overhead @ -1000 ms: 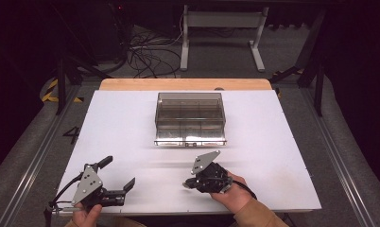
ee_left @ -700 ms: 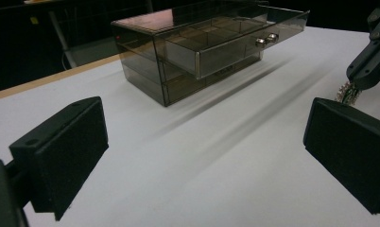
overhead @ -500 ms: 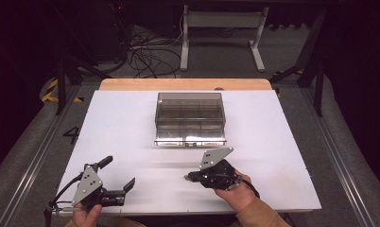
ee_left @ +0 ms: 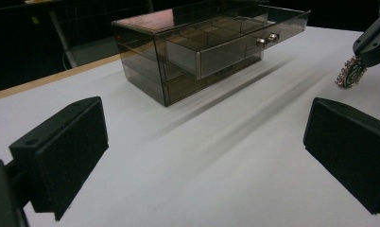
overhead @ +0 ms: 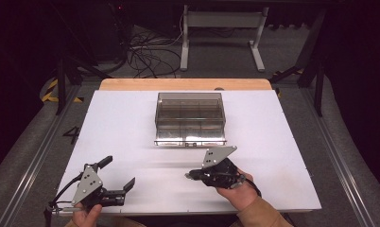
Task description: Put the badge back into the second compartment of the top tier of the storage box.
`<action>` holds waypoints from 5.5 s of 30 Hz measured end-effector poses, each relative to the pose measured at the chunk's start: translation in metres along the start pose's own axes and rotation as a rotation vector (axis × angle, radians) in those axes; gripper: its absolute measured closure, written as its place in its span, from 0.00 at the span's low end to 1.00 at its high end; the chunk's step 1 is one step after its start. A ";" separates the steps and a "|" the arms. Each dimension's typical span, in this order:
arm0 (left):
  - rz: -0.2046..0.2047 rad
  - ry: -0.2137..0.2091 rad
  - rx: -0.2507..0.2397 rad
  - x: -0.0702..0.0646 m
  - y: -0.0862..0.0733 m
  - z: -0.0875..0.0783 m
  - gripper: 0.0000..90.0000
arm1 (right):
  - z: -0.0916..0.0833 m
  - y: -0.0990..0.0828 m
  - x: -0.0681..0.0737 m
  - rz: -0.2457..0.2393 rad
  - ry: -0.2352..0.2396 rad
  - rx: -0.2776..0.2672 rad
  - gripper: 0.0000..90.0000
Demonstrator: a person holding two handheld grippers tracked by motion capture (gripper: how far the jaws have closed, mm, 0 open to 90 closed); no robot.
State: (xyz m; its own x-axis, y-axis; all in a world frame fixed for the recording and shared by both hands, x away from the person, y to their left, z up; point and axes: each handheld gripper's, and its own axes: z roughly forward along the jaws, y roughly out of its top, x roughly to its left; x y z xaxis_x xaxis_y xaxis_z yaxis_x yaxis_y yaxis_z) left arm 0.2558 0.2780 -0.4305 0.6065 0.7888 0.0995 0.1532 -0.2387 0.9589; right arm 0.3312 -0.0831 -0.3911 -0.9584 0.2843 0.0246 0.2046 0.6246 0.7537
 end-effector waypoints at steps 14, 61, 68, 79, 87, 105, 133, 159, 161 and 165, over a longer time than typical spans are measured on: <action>-0.001 0.001 0.000 0.000 0.000 0.000 0.02 | -0.011 0.018 -0.007 -0.021 -0.025 -0.011 0.97; -0.005 -0.007 0.004 0.001 0.000 0.000 0.02 | -0.021 0.064 -0.063 0.060 -0.137 -0.020 0.97; -0.006 -0.007 0.003 0.001 0.000 0.000 0.02 | -0.016 0.064 -0.071 0.073 -0.146 -0.022 0.97; -0.004 -0.006 0.003 0.001 0.000 0.000 0.02 | -0.010 0.063 -0.081 0.117 -0.144 -0.053 0.97; -0.006 -0.007 0.003 0.001 -0.001 0.000 0.02 | -0.001 0.062 -0.089 0.150 -0.132 -0.058 0.97; -0.004 -0.005 0.000 0.001 0.000 0.000 0.02 | 0.020 0.060 -0.094 0.183 -0.103 -0.022 0.97; -0.002 -0.008 0.005 0.000 0.000 0.000 0.02 | 0.026 0.057 -0.100 0.205 -0.079 0.015 0.97; -0.003 -0.014 0.007 0.001 0.000 0.000 0.02 | 0.023 0.057 -0.102 0.188 -0.160 0.005 0.73; -0.004 -0.013 0.004 0.001 0.000 0.000 0.02 | 0.022 0.057 -0.102 0.186 -0.161 -0.003 0.71; -0.003 -0.013 0.004 0.001 0.000 0.000 0.02 | 0.019 0.057 -0.101 0.180 -0.157 -0.021 0.63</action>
State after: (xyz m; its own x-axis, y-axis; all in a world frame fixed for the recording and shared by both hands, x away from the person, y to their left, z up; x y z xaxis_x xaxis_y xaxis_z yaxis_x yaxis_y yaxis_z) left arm 0.2565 0.2783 -0.4309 0.6158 0.7824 0.0928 0.1587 -0.2385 0.9581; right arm 0.4437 -0.0627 -0.3627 -0.8640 0.5002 0.0583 0.3631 0.5387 0.7603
